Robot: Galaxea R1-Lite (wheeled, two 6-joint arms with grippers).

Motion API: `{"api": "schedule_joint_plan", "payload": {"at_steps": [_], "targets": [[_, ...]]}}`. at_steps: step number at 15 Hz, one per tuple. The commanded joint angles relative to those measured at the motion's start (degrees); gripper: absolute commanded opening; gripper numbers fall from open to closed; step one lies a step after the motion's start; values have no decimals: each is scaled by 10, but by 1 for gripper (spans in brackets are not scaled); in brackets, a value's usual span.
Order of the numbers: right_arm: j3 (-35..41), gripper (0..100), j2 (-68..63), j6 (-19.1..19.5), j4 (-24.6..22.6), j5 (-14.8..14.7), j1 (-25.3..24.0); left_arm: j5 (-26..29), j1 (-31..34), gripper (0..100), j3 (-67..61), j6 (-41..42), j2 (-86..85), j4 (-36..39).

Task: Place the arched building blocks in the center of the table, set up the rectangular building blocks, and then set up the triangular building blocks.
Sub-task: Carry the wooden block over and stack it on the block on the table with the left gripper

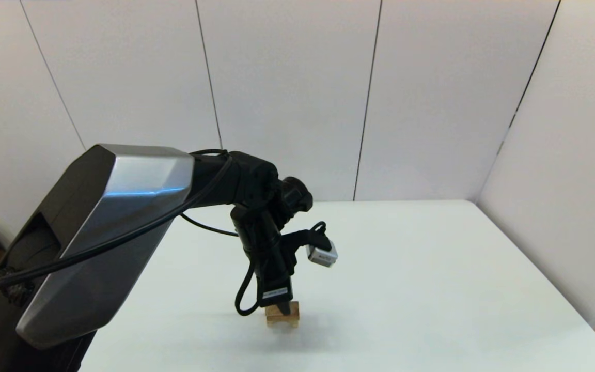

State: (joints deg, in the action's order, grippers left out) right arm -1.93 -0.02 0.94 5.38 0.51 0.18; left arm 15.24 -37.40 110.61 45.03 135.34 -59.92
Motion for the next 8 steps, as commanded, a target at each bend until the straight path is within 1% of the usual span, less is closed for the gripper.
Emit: {"api": "schedule_joint_plan", "payload": {"at_steps": [1, 8], "targets": [[0, 100, 1, 0, 1, 0, 0, -2, 2, 0, -2, 1, 15, -2], [0, 100, 1, 1, 0, 0, 0, -8, 2, 0, -9, 1, 33, 29]]}}
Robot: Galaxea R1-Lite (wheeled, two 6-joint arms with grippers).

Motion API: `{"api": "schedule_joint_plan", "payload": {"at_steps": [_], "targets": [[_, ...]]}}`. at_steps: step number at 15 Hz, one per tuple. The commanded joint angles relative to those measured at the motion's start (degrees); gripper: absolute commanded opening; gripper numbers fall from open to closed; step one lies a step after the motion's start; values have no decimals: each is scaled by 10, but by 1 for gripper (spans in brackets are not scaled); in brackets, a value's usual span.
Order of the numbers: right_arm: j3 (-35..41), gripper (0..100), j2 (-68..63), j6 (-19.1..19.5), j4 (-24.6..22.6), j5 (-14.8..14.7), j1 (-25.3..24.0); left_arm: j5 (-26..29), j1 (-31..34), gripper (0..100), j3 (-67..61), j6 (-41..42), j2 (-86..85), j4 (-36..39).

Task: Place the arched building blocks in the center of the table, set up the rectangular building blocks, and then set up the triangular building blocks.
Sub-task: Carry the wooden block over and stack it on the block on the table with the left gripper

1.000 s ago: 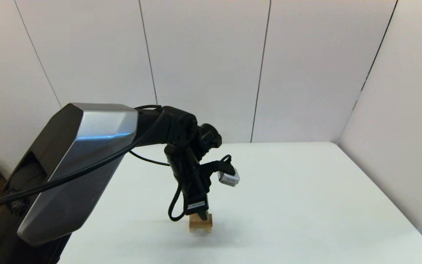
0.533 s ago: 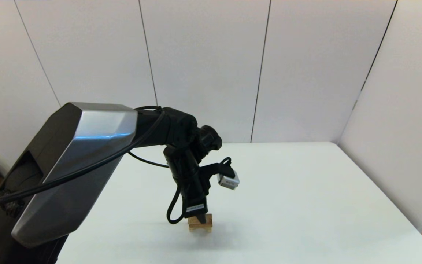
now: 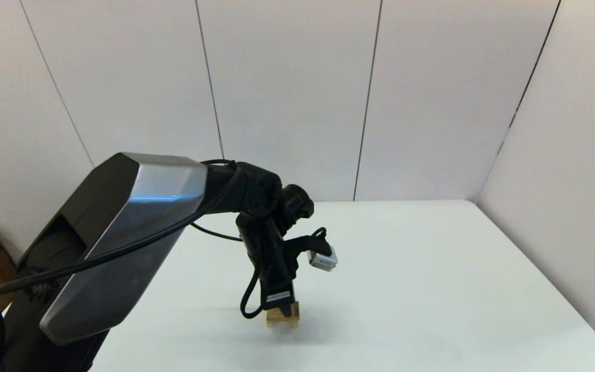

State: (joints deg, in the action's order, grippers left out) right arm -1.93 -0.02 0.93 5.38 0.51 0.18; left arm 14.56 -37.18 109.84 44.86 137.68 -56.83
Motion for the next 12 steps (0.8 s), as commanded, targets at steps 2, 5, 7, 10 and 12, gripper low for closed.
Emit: {"api": "schedule_joint_plan", "payload": {"at_steps": [2, 5, 7, 10, 12], "targets": [[0, 100, 1, 0, 1, 0, 0, -5, 1, 0, -1, 3, 8, -2], [0, 100, 1, 0, 1, 0, 0, -8, 5, 0, 2, 4, 10, 7], [0, 100, 1, 0, 1, 0, 0, -12, 6, 0, 5, 4, 12, 15], [0, 100, 1, 0, 1, 0, 0, -13, 11, 0, 6, 5, 12, 15], [0, 100, 1, 0, 0, 0, 0, -13, 10, 0, 5, 5, 13, 15]]}}
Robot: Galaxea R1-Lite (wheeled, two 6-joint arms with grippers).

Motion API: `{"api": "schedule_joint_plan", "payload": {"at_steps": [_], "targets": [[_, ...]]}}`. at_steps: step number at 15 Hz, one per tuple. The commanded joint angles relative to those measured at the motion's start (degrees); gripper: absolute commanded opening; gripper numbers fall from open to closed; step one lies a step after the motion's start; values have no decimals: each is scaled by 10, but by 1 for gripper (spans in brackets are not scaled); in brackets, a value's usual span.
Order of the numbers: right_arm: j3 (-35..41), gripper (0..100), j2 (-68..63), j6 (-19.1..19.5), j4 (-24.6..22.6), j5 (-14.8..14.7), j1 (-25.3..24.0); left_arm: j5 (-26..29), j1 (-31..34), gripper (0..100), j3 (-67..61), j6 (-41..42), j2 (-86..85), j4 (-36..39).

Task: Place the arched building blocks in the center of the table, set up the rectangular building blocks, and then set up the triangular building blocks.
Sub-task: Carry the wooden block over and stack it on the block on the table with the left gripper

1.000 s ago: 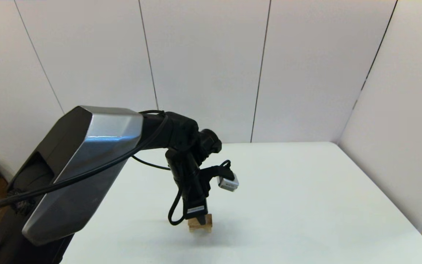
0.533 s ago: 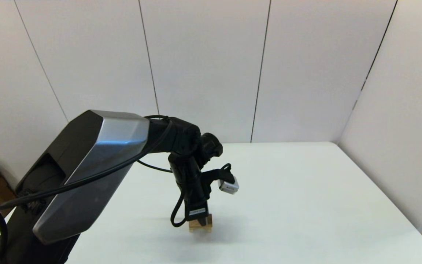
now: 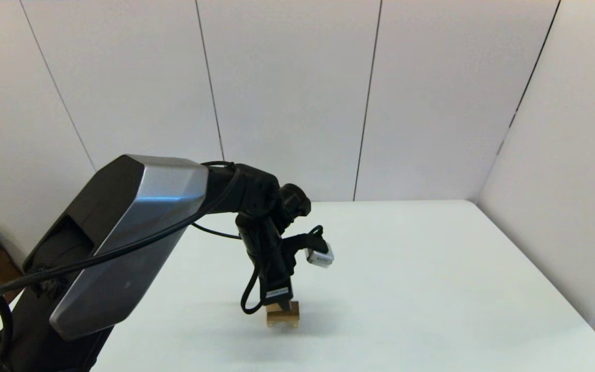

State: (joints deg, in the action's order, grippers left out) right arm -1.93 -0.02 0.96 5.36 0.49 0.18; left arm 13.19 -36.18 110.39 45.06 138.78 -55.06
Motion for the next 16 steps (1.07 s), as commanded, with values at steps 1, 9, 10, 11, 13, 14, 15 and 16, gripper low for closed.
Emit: {"api": "schedule_joint_plan", "payload": {"at_steps": [1, 9, 10, 11, 13, 14, 15, 16], "targets": [[0, 100, 1, 1, 0, 0, 0, 1, 0, 0, -1, 3, 2, -2], [0, 100, 1, 0, 1, 0, 0, -3, -11, 0, 11, 0, 7, -1], [0, 100, 1, 0, 1, 0, 0, -3, -13, 0, 13, 0, 7, -1], [0, 100, 1, 0, 1, 0, 0, -3, -13, 0, 14, -1, 11, -1], [0, 100, 1, 0, 1, 0, 0, -4, -13, 0, 13, -1, 11, -2], [0, 100, 1, 1, 0, 0, 0, -3, -13, 0, 13, -1, 11, -2], [0, 100, 1, 0, 0, 0, 0, -3, -14, 0, 14, -1, 11, -3], [0, 100, 1, 1, 1, 0, 0, -4, -16, 0, 15, -2, 10, -3]]}}
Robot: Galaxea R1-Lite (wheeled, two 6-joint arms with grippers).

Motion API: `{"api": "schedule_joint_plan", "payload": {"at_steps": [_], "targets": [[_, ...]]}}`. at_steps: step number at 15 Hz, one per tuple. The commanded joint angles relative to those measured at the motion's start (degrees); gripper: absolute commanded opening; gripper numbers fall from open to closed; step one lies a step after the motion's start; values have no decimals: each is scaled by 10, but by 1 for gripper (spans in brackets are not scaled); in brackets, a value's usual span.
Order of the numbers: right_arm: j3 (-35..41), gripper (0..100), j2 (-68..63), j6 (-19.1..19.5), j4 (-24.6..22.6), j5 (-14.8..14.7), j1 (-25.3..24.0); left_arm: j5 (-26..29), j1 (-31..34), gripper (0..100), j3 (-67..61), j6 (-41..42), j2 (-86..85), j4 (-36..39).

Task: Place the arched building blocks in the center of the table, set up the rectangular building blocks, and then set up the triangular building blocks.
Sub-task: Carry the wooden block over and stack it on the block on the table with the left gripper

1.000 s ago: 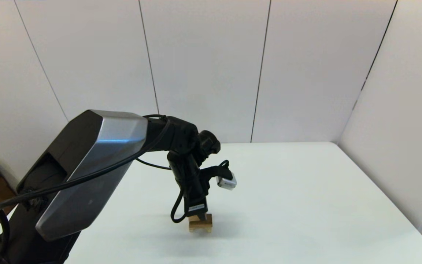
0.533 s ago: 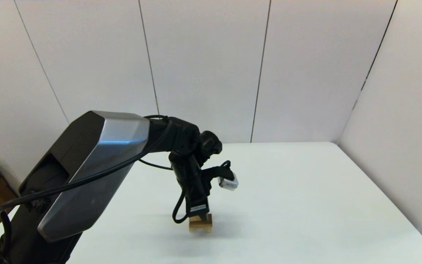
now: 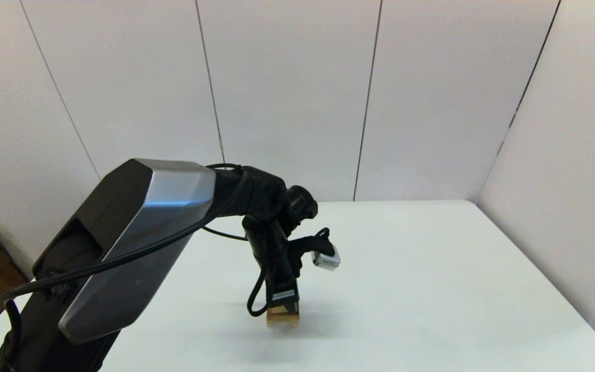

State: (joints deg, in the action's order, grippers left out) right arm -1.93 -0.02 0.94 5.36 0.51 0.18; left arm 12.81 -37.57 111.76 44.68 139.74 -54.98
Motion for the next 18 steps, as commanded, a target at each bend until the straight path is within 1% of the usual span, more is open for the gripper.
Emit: {"api": "schedule_joint_plan", "payload": {"at_steps": [1, 18], "targets": [[0, 100, 1, 0, 1, 0, 0, 0, -2, 0, 0, 3, -1, -6], [0, 100, 1, 1, 1, 0, 0, -1, 1, 0, -18, 5, -18, -9]]}}
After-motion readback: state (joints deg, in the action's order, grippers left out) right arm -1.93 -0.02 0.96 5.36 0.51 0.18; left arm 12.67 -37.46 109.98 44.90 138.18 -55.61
